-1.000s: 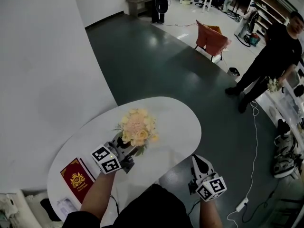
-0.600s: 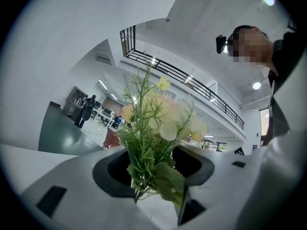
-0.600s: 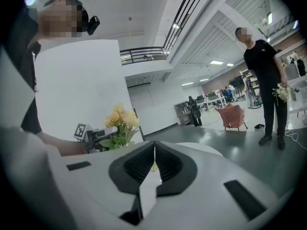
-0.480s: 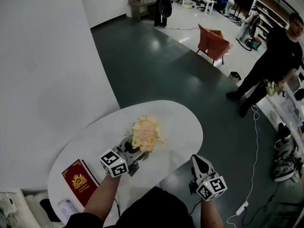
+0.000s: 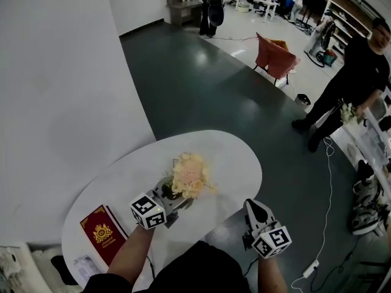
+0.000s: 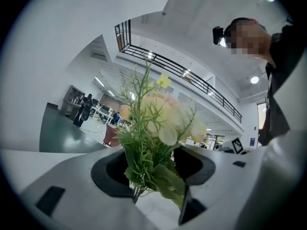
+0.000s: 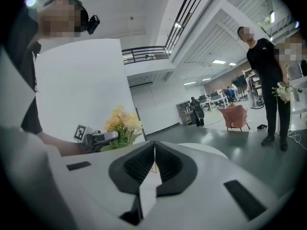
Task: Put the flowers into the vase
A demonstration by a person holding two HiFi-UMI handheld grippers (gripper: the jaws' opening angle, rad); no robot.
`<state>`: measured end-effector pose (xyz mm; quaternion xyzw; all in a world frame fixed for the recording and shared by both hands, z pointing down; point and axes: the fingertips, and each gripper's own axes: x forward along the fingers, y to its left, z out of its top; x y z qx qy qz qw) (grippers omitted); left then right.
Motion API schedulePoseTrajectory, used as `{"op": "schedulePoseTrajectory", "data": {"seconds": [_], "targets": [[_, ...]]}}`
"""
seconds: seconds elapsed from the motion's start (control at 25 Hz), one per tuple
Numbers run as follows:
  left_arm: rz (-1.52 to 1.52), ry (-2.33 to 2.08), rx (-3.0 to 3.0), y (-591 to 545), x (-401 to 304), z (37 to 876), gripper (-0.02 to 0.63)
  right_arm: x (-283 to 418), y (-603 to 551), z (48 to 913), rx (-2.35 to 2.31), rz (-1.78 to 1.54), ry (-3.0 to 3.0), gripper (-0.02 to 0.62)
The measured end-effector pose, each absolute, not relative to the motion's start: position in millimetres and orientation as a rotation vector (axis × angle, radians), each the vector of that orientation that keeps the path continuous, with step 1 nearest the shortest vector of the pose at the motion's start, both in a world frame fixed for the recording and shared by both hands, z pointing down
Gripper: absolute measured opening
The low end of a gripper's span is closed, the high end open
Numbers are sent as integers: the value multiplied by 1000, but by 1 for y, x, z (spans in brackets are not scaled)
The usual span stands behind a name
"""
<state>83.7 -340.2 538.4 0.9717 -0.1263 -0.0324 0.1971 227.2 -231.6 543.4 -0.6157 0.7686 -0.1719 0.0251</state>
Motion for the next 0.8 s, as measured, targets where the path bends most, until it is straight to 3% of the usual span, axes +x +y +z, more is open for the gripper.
{"op": "schedulePoseTrajectory", "data": {"seconds": [0.32, 0.8], "targets": [[-8, -386, 2776, -345, 80, 546, 284, 228, -229, 545, -1918, -533, 2366, 23], [46, -388, 2783, -354, 75, 555, 284, 228, -226, 548, -1936, -551, 2358, 23]]}}
